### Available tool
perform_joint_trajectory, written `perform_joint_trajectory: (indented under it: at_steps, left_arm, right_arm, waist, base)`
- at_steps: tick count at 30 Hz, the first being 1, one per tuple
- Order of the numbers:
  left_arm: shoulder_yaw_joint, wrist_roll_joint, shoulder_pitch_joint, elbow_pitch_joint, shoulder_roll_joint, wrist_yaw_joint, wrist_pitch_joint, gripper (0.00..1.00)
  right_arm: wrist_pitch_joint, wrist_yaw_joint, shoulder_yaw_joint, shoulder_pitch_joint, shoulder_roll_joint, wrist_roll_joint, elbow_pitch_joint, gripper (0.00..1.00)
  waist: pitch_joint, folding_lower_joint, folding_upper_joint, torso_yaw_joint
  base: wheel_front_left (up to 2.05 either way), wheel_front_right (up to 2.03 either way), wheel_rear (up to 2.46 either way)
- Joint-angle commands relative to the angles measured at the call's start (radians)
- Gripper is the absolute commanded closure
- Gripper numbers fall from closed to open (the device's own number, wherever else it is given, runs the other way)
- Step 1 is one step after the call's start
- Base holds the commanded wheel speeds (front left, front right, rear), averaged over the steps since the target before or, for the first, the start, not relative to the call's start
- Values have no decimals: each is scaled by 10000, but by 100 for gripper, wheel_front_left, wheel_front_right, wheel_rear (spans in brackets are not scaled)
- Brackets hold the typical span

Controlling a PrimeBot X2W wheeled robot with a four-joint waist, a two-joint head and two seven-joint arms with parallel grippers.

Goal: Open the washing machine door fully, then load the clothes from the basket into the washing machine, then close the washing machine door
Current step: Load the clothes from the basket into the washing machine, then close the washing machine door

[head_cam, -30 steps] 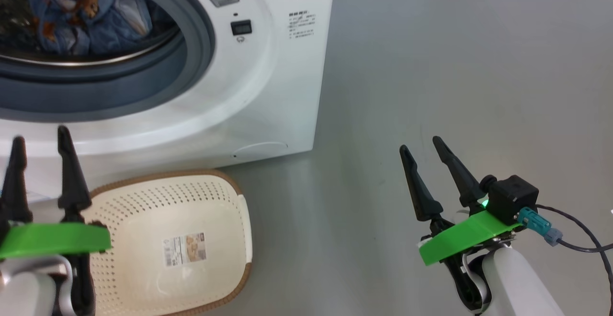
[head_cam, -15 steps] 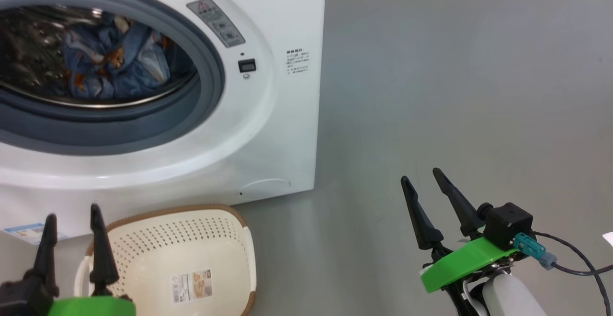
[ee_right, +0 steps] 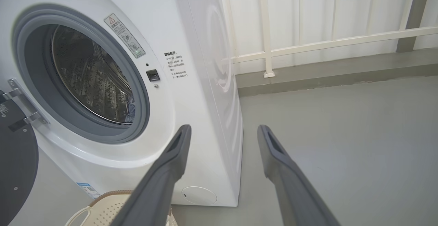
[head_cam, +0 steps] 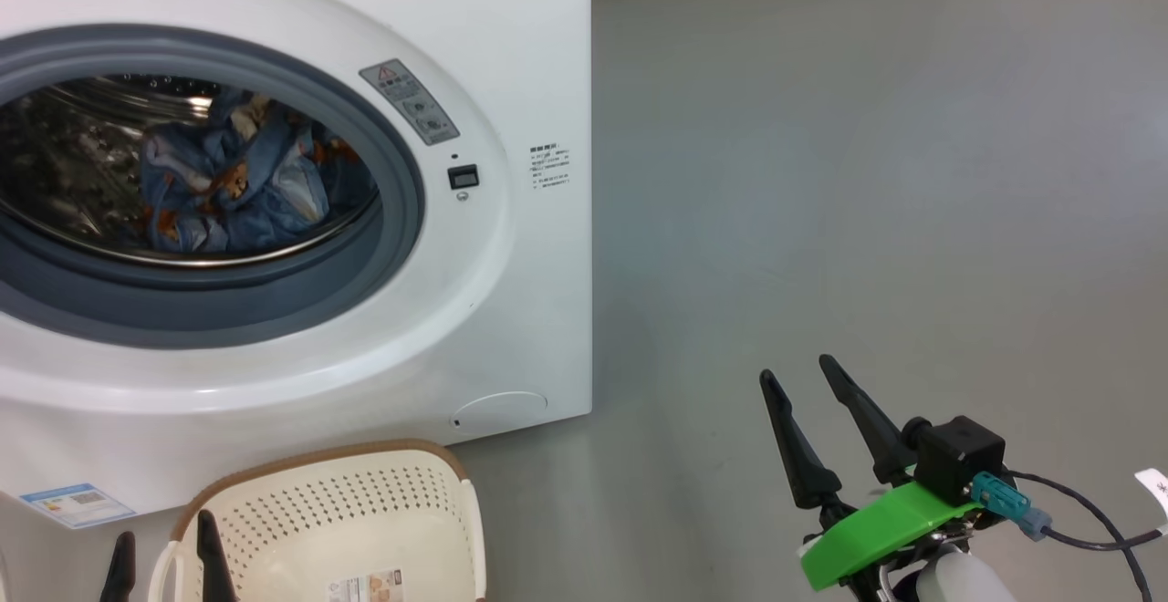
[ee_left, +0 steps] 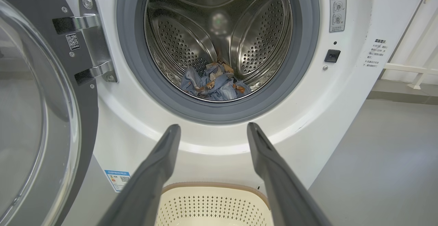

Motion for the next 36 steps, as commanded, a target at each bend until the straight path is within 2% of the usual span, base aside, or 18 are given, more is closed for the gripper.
perform_joint_trajectory:
  at_steps: [1, 12, 36]
  left_arm:
    - [415, 158, -71, -175, 20, -114, -81, 0]
    - [675, 499, 304, 153, -346, -412, -82, 0]
    - [885, 803, 473, 297, -654, -569, -82, 0]
  right_arm:
    - [-49, 62, 143, 84, 72, -86, -222, 0]
    - [-49, 62, 90, 285, 72, -173, -254, 0]
    - [-49, 62, 51, 326, 72, -296, -319, 0]
  waist:
    - [-125, 1, 0, -48]
    - [-502, 1, 0, -18]
    - [-598, 1, 0, 169]
  base:
    - [0, 0, 0]
    - [0, 0, 0]
    - [0, 0, 0]
